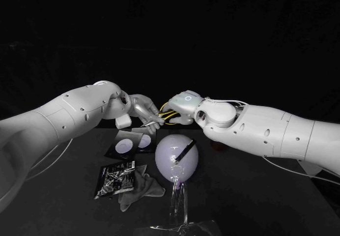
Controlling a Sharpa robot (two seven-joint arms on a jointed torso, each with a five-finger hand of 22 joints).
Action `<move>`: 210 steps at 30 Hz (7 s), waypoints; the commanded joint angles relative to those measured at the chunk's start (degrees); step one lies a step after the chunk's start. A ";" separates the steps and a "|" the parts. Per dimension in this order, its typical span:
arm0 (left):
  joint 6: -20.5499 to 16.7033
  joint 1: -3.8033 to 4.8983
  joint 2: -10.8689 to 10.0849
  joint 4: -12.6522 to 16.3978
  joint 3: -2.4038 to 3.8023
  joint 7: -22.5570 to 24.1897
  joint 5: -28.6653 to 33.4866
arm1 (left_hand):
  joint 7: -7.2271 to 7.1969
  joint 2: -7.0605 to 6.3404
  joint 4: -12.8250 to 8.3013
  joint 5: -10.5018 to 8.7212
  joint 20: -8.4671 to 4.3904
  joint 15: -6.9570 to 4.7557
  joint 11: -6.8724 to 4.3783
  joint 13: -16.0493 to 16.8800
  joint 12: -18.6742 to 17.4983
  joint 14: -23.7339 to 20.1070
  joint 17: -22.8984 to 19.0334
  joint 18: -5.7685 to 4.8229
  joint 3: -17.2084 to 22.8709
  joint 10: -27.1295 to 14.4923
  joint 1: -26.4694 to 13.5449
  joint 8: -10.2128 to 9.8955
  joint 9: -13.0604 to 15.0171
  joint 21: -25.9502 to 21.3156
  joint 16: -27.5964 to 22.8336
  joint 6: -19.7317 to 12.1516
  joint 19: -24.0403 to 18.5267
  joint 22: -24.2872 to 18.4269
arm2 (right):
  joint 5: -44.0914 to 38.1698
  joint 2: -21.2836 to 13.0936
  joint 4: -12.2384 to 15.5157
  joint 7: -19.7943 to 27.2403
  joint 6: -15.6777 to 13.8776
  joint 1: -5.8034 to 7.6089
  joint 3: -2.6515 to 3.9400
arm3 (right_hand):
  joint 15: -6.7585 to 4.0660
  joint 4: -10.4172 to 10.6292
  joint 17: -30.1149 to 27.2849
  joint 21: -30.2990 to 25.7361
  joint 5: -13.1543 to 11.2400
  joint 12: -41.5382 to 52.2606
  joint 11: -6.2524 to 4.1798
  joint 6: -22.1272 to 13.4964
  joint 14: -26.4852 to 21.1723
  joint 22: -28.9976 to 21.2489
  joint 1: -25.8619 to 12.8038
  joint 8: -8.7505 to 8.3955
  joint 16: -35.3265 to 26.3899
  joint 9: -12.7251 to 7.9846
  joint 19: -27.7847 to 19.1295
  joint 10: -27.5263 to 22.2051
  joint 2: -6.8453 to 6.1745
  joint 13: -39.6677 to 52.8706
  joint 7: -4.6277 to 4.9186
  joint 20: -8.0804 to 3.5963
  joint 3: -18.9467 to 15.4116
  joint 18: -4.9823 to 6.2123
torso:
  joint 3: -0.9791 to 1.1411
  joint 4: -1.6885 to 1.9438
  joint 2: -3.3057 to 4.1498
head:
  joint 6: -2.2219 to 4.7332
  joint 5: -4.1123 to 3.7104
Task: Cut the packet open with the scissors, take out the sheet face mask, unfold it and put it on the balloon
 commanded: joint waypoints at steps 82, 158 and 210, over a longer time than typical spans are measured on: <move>5.59 -0.04 1.09 -4.20 -0.26 -13.35 12.35 | -0.14 0.41 -6.11 0.40 -0.38 -0.23 -1.90 0.11 0.26 0.76 0.42 0.62 5.28 2.57 -1.05 0.45 0.75 0.63 -0.03 -0.59 0.33 0.25 | -3.19 1.16 -0.43 1.49 4.69 0.52 0.24 | -2.54 -10.72 8.00 8.49 0.39 0.18 -2.36 -1.91 3.77 7.28 -12.44 0.95 7.91 -10.48 3.57 -2.43 -1.33 0.02 4.73 -1.59 15.21 -1.94 | -0.02 0.01 -0.03 | -0.70 0.38; 6.49 -0.38 0.96 -6.27 -0.74 -15.82 15.46 | -0.17 0.49 -6.77 0.40 -0.52 -0.31 -1.95 0.13 0.22 0.94 0.65 0.59 5.58 2.80 -1.49 0.58 1.22 0.87 -0.01 -0.71 0.36 0.39 | 4.42 -0.72 0.56 14.32 -5.45 0.60 0.17 | -0.86 -18.14 5.56 2.12 -0.10 0.13 -0.44 5.21 3.52 6.82 -8.91 2.85 7.69 -13.61 4.02 6.02 -0.71 -0.12 6.83 -0.96 23.92 -1.56 | 0.02 -0.02 -0.01 | -0.68 -0.21; 2.87 -0.49 -3.08 -0.37 -0.20 -12.94 12.23 | -0.08 0.54 -7.34 0.40 -0.54 -0.23 -1.87 0.09 0.06 0.72 0.76 0.51 5.93 2.62 -1.82 0.54 1.55 0.98 -0.21 -0.99 0.19 0.47 | 68.52 -4.73 -2.13 10.47 1.27 -0.69 0.00 | 5.32 -10.45 1.83 -9.45 -0.21 -0.11 6.39 0.83 1.95 4.50 -15.18 0.41 6.82 -14.77 1.88 3.45 -3.92 0.00 15.10 4.09 11.06 -0.76 | 0.01 0.11 0.09 | -0.21 -0.03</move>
